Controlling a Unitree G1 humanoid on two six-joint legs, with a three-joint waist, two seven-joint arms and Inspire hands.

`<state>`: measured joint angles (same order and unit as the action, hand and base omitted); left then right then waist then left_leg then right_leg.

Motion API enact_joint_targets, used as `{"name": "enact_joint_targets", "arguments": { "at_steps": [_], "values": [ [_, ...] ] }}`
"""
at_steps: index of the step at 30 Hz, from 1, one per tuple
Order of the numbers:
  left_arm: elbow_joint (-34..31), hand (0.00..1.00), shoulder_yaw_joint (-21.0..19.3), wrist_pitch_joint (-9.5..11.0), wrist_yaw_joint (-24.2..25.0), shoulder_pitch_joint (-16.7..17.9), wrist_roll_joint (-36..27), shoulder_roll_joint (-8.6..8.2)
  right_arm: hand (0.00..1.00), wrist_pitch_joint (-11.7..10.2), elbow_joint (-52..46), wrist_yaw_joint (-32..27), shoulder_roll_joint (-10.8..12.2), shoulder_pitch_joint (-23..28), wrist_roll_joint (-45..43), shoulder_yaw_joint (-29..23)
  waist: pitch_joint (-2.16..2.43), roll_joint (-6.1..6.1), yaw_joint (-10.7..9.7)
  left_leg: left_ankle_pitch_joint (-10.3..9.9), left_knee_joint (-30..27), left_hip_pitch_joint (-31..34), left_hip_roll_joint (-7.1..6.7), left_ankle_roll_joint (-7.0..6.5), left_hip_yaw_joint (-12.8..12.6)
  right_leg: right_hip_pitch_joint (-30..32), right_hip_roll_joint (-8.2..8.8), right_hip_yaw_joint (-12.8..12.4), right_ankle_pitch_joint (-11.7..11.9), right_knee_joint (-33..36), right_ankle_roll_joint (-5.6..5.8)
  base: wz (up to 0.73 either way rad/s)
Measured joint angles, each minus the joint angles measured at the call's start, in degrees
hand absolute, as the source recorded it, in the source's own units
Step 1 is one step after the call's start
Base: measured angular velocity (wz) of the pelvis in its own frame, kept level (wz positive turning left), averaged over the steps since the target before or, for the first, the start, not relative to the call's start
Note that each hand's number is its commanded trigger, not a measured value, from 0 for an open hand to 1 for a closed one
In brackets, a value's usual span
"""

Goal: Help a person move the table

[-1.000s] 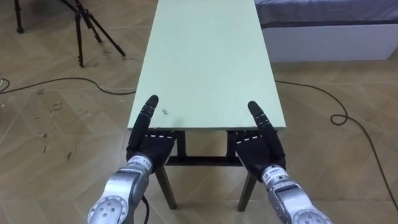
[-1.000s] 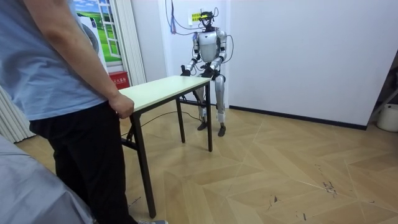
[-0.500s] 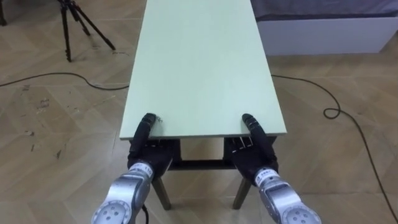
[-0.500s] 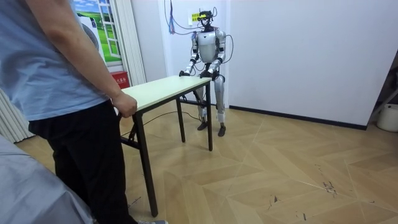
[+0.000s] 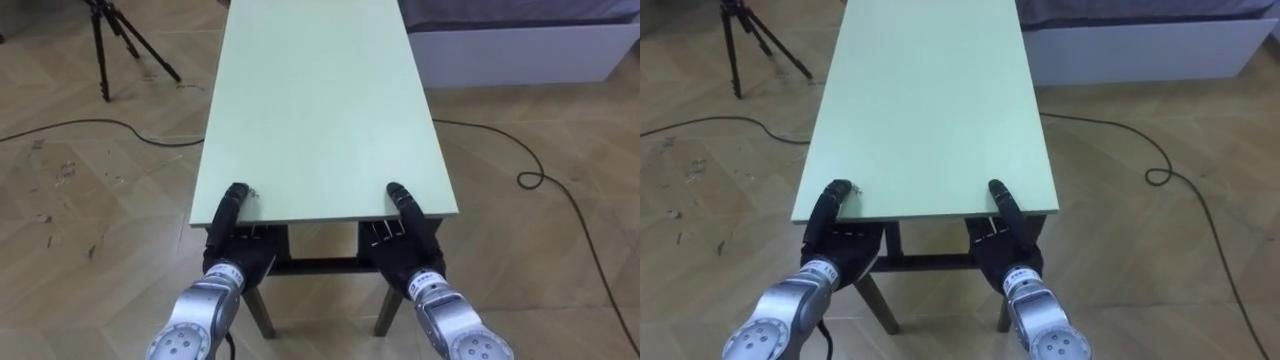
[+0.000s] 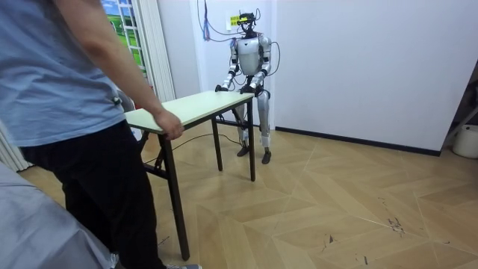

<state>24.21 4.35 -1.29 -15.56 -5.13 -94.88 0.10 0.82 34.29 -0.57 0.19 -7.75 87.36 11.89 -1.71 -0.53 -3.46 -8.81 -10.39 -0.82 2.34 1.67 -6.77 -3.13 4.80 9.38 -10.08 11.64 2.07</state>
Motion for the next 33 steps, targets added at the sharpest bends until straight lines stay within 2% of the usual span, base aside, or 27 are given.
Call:
{"name": "enact_joint_targets", "arguments": {
  "at_steps": [11,14,18,24,28,30,33],
  "values": [
    [0.6,1.0,-0.2,-0.3,0.7,0.0,0.1,0.15,1.0,0.5,-0.8,-2.1,-0.4,-0.6,0.1,-0.1,-0.01,-0.56,0.0,0.0,0.0,0.0,0.0,0.0,-0.4,0.2,0.01,-0.5,0.0,0.0,0.0,-0.01],
    [0.5,1.0,-0.2,-0.8,1.4,0.0,0.0,-0.01,1.0,0.7,-2.1,-3.2,-1.3,-0.6,0.0,-0.1,0.0,-0.56,0.0,0.0,0.0,0.0,0.0,0.0,-0.4,0.2,0.01,-0.6,0.0,0.0,0.0,0.0],
    [0.4,1.0,-0.2,-0.9,2.7,0.0,0.0,-1.12,1.0,0.8,-5.1,-4.3,-2.8,-0.2,0.0,0.0,0.01,-0.57,0.7,0.0,0.1,-0.4,0.0,0.0,-0.9,0.1,0.01,-0.7,0.0,0.0,0.0,-0.03],
    [-1.6,1.0,0.2,-0.8,4.0,0.2,0.0,-1.25,1.0,1.7,-9.5,-4.4,-5.7,0.4,0.1,0.2,0.07,-0.64,1.6,0.0,0.9,-1.6,-0.01,0.0,-1.1,-0.4,-0.03,-1.1,0.0,0.0,0.0,-0.04],
    [-4.7,1.0,0.3,-1.9,6.2,3.1,0.0,-1.14,1.0,2.3,-13.8,-4.4,-6.2,3.0,0.3,0.0,0.33,-0.59,2.1,0.0,1.0,-2.8,0.0,0.0,-1.1,-1.6,-0.02,-0.7,0.0,0.0,0.0,-0.02],
    [-5.9,1.0,0.3,-2.5,6.9,4.5,0.1,-1.06,1.0,2.7,-15.6,-4.4,-6.4,4.5,0.3,-0.2,0.73,-0.5,2.3,0.0,1.0,-3.2,0.0,0.0,-1.1,-2.1,-0.03,-0.7,0.0,0.0,0.0,0.02],
    [-7.6,1.0,0.2,-2.4,7.3,6.1,0.6,-0.59,1.0,3.9,-17.6,-4.4,-6.3,5.8,0.3,-0.2,0.73,-0.48,2.3,0.0,1.1,-3.6,0.0,0.0,-1.1,-2.3,-0.06,-1.1,0.0,0.1,0.0,-0.02]
  ]
}}
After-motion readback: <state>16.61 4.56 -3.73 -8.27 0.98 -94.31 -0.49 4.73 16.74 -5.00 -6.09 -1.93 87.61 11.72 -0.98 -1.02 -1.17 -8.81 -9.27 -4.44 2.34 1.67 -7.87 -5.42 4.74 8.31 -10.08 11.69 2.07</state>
